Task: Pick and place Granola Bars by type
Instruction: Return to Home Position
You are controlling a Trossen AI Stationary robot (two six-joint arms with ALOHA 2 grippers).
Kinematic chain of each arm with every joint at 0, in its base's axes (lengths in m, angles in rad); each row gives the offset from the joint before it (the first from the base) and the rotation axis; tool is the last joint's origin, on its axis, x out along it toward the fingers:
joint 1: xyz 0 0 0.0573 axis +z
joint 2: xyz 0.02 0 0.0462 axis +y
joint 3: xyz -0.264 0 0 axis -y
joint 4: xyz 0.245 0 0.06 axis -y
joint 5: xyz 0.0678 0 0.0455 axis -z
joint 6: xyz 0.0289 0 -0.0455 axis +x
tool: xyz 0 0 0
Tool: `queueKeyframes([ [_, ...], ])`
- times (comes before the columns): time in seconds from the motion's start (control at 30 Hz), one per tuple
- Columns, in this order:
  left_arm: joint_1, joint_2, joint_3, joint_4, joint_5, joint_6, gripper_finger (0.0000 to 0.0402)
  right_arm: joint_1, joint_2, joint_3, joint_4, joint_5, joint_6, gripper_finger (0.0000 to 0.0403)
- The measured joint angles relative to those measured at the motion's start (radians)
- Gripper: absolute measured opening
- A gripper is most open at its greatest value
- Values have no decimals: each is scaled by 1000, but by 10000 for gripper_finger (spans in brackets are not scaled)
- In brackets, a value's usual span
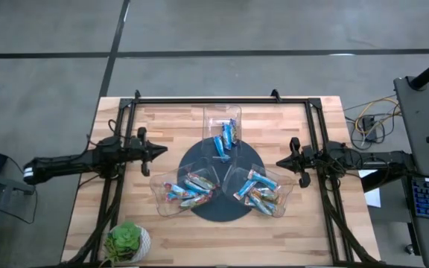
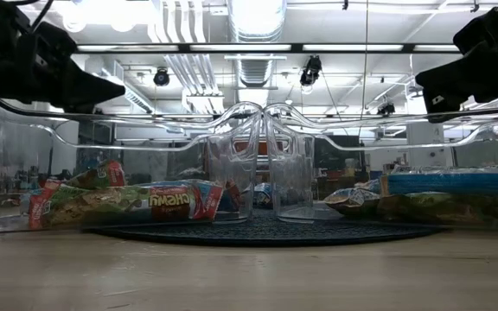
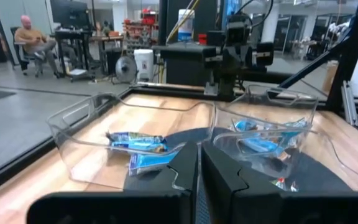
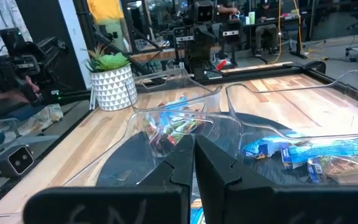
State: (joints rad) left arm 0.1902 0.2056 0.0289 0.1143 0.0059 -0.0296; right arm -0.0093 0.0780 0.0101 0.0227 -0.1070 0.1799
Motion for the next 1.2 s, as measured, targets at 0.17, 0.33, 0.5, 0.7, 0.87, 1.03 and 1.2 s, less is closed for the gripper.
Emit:
queueKeyframes([
  [0.17,0,-66,-4,-41,-2,2,4,0,0,0,0,0,0,8],
  [0.33,0,-141,-4,-114,-5,-3,4,0,0,0,0,0,0,8],
  [0.5,0,-181,-6,-131,-20,-8,4,0,0,0,0,0,-7,8],
  [0.7,0,-179,-18,-102,-47,-16,4,0,0,0,0,0,-7,8],
  [0.87,0,-174,-19,-103,-42,-29,4,0,0,0,0,1,-7,8],
  [1.03,0,-174,-20,-102,-7,-32,4,0,0,0,0,0,0,8],
  [1.2,0,-174,-20,-100,-5,-32,4,0,0,0,0,1,-3,8],
])
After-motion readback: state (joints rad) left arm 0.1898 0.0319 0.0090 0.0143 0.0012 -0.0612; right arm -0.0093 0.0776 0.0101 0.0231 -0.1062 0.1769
